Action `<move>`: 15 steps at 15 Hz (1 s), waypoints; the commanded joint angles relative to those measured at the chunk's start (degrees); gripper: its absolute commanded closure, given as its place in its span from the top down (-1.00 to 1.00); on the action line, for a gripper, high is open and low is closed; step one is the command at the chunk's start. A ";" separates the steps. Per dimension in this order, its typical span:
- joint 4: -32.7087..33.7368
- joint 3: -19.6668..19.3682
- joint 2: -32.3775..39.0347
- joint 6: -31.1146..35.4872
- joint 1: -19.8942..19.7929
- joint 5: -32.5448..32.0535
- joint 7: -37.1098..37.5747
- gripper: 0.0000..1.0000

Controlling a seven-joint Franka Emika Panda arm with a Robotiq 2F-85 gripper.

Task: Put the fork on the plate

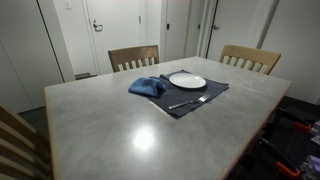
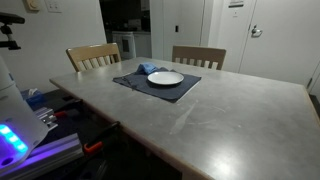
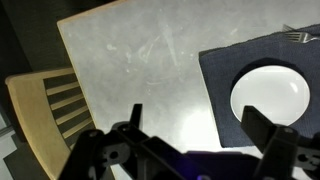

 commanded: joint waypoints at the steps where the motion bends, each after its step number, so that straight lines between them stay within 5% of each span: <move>1: 0.20 -0.76 0.04 -0.26 0.88 -0.23 0.16 1.00; 6: 0.20 -0.76 0.04 -0.26 0.88 -0.23 0.16 1.00; 11: 0.16 -1.98 2.25 3.77 3.79 1.32 -11.28 1.00; 15: -1.96 -3.56 4.17 13.04 6.24 3.42 -22.01 1.00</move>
